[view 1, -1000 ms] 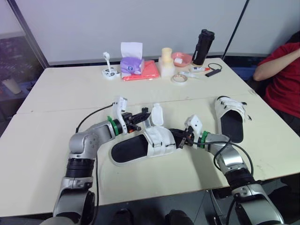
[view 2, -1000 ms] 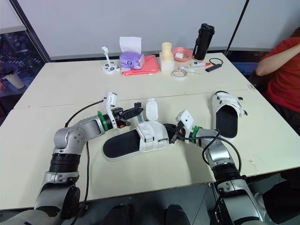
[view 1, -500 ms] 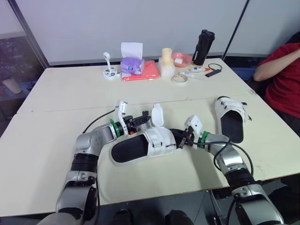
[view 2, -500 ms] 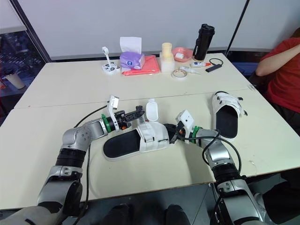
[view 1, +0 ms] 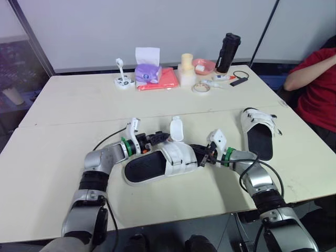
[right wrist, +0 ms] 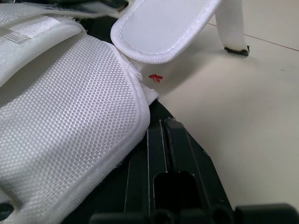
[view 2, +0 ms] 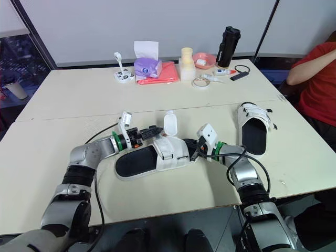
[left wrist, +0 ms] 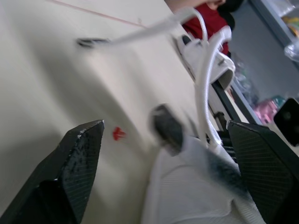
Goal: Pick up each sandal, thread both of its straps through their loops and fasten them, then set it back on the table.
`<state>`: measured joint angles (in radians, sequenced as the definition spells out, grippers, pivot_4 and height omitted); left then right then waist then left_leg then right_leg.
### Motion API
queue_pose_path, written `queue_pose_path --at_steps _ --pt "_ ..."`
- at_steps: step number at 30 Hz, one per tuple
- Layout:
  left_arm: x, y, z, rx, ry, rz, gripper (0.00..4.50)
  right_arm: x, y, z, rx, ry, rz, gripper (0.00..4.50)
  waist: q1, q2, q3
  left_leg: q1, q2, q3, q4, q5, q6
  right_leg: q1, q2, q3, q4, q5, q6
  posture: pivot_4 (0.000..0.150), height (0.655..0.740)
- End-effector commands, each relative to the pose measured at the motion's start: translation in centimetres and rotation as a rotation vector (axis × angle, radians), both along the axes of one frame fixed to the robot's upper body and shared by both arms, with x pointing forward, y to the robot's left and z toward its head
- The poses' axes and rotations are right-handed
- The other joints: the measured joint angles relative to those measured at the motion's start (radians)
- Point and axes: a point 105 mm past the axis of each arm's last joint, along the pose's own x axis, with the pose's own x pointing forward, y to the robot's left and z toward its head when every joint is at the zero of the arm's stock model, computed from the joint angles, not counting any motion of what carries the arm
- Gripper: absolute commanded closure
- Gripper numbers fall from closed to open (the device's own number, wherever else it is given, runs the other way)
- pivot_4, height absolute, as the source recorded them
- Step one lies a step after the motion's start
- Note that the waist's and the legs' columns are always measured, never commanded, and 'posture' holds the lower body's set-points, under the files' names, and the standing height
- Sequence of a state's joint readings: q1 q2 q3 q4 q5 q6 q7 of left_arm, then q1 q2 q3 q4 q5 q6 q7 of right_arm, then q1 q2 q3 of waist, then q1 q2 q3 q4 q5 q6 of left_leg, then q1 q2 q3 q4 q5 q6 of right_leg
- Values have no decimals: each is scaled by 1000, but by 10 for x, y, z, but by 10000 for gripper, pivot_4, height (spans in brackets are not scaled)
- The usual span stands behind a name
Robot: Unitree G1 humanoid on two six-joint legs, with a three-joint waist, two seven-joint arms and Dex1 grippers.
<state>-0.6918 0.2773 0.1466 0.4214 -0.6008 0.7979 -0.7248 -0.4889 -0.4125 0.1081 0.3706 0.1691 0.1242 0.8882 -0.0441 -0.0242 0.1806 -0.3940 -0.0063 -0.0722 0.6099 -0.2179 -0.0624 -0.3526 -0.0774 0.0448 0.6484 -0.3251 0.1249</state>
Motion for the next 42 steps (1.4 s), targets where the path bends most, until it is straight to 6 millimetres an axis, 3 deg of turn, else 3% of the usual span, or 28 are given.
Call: queue_pose_path --at_steps 1,5,10,17,24,34,37,42 --pt "5 17 44 -7 -149 55 292 -10 -11 -33 -39 139 -70 45000 2 0 0 0 0 -2 0 0 0 0 0 0 0 0 0 1500 7400" --pt "6 19 71 26 -232 73 292 -13 -7 -27 24 153 -143 45000 10 0 0 -2 -1 -4 0 0 0 0 -1 -1 -1 0 0 1500 7400" --pt "-1 -4 91 61 -280 10 292 -27 0 -28 44 182 -175 45000 16 0 0 -6 -1 -5 0 0 0 -4 -1 -1 -1 0 0 1500 7400" --pt "2 -46 78 127 -172 -114 292 -36 6 -23 42 191 -188 45000 26 0 0 -14 -2 -6 1 0 0 -12 -1 -2 0 0 0 1500 7400" --pt "11 -62 55 143 -38 -174 292 -32 -5 -15 18 164 -203 45000 27 0 0 -14 -2 -2 1 0 0 -13 0 -3 0 0 1 1500 7400" --pt "32 -86 76 -153 114 -152 292 -37 -18 9 33 156 -150 45000 31 -1 1 -16 -3 -3 2 0 0 -13 -1 -4 0 -1 2 1500 7400" --pt "41 -86 75 -207 152 -93 13565 -46 -21 21 58 179 -99 45000 31 -1 2 -16 -3 -3 1 0 0 -13 -1 -4 0 -1 2 1500 7400" --pt "45 -89 70 -229 176 -66 39803 -60 -24 32 70 227 -31 45000 31 -1 6 -19 -3 -3 2 0 0 -16 -1 -4 1 -1 2 1500 7400"
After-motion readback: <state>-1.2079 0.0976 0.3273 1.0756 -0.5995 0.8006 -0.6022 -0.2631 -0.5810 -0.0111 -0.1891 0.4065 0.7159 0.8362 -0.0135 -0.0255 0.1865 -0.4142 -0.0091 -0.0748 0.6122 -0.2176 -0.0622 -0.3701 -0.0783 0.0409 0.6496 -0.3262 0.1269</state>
